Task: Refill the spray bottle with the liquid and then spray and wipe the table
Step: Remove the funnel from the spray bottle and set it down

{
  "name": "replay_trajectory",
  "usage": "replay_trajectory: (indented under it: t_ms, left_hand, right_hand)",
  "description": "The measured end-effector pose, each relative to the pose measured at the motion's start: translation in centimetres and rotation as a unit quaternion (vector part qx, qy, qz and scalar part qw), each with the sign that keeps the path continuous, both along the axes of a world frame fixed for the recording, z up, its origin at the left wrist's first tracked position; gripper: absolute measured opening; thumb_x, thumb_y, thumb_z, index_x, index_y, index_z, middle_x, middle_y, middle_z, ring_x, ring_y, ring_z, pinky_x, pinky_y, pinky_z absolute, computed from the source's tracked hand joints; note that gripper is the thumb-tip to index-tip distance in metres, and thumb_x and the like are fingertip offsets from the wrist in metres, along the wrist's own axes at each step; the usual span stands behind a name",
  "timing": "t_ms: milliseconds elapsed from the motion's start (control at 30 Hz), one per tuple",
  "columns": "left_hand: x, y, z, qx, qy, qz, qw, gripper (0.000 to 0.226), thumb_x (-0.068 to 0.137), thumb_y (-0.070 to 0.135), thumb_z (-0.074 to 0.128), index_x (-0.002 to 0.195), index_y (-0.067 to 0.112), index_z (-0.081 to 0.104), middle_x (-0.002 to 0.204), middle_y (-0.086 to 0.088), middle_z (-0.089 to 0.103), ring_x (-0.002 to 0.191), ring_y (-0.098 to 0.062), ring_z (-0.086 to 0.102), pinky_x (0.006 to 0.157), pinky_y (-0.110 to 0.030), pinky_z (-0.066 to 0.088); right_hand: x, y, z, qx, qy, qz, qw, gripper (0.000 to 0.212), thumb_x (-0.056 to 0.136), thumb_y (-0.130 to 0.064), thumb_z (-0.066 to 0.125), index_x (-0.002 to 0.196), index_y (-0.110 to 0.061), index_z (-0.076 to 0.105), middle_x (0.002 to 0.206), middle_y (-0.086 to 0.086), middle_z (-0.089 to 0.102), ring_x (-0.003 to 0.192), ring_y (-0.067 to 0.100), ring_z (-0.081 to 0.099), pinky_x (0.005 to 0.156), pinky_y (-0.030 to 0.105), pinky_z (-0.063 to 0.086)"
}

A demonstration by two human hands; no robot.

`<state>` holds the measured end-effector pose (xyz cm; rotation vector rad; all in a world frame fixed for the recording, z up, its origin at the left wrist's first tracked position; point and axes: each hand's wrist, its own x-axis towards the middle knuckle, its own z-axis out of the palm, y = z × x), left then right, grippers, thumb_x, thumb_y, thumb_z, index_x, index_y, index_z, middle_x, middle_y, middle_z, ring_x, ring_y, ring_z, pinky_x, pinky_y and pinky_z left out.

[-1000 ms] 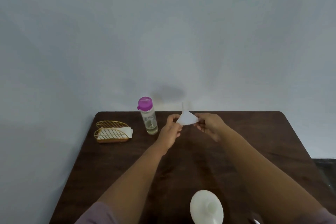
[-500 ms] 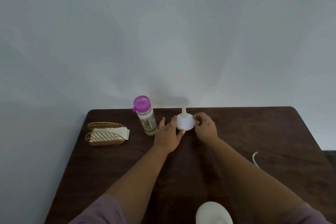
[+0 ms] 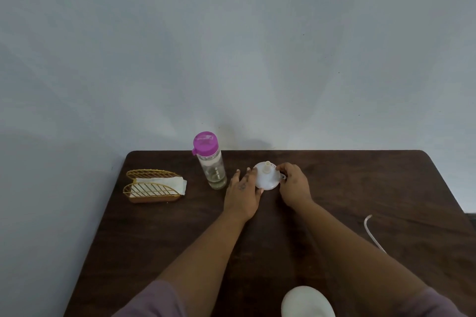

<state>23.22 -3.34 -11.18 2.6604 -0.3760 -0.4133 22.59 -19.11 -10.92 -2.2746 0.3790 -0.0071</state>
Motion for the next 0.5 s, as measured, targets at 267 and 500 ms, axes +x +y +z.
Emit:
replay_trajectory:
  t_ms: [267,500]
  left_hand:
    - [0.01,0.28,0.16,0.011,0.023,-0.024,0.999,0.066,0.102,0.026,0.04,0.156,0.023,0.002,0.164,-0.003,0.013,0.15,-0.033,0.009,0.121,-0.045,0.013]
    - [-0.25,-0.16,0.62,-0.038,0.048,0.019,0.998,0.074,0.102,0.018,0.04,0.155,0.019,-0.012,0.165,-0.008,0.004,0.151,-0.03,0.007,0.123,-0.044,0.009]
  right_hand:
    - [-0.56,0.26,-0.11,-0.036,-0.012,0.028,0.999,0.04,0.087,0.003,0.047,0.126,-0.004,0.055,0.123,0.011,0.057,0.114,0.028,0.052,0.097,0.032,0.041]
    - [-0.85,0.42,0.24,-0.077,0.004,0.049,0.996,0.049,0.09,-0.004,0.053,0.138,-0.012,0.046,0.137,0.006,0.046,0.127,0.026,0.038,0.1,0.032,0.037]
